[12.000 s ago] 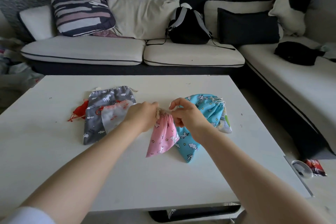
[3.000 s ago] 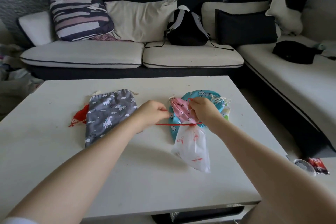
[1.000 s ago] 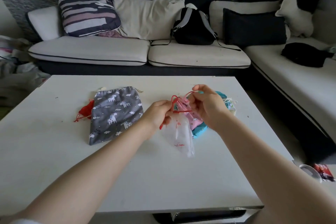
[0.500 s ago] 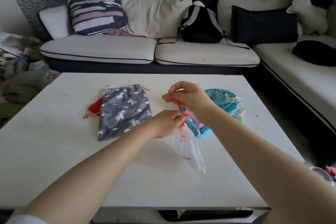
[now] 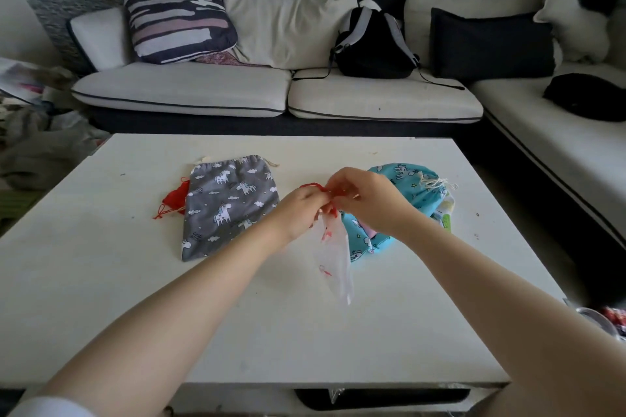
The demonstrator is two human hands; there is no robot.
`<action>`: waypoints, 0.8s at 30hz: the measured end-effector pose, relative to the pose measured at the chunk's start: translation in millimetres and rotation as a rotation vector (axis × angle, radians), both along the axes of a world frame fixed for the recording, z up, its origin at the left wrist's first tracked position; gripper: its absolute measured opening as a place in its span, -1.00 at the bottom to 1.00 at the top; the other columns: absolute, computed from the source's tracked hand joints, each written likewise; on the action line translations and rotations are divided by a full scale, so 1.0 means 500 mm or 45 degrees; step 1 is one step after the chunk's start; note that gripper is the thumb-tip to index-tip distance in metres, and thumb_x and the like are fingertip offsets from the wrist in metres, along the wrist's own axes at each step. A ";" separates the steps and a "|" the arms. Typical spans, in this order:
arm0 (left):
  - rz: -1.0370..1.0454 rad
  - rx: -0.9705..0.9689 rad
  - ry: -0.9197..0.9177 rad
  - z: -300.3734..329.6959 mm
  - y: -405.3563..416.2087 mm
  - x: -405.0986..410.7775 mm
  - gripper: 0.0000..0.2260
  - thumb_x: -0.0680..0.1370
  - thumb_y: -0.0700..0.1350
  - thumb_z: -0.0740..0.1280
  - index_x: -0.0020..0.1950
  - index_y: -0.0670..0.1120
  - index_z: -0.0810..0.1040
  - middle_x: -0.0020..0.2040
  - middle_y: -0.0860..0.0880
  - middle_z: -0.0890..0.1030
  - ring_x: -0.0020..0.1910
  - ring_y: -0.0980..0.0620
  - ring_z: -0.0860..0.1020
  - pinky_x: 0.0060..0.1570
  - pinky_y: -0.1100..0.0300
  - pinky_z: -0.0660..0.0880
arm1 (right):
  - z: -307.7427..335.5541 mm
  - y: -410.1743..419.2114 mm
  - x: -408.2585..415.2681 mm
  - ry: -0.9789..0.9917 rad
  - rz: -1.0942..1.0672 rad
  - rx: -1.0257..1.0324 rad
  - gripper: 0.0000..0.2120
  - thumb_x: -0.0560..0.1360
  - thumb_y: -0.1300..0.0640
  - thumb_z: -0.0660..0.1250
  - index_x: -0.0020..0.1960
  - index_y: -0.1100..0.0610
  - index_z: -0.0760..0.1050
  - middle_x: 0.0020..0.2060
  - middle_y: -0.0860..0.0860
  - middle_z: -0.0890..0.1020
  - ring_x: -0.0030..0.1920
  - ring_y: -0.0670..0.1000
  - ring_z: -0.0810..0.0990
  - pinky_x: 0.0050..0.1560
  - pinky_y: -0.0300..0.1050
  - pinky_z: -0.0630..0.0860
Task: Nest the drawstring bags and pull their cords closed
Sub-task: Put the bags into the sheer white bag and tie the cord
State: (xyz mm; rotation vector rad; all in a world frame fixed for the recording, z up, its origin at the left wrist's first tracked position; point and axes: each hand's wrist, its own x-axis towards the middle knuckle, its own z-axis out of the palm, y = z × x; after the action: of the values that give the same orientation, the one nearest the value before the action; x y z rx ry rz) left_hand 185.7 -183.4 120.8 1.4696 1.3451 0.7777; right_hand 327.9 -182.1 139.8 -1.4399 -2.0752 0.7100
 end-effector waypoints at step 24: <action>-0.105 0.013 0.063 -0.010 -0.010 -0.010 -0.79 0.57 -0.24 0.21 -0.26 -0.15 0.48 -0.23 -0.13 0.60 -0.24 -0.10 0.55 0.02 0.00 0.53 | -0.015 0.010 -0.016 -0.521 0.065 0.252 -0.80 0.50 0.20 0.24 0.01 0.10 0.62 -0.15 0.02 0.68 -0.10 0.08 0.60 -0.05 0.01 0.53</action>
State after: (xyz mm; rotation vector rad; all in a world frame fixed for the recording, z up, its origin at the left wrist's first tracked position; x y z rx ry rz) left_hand 180.8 -188.6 115.9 1.5514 1.3103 0.7005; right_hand 319.7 -177.2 132.5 -1.5174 -2.4148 0.2273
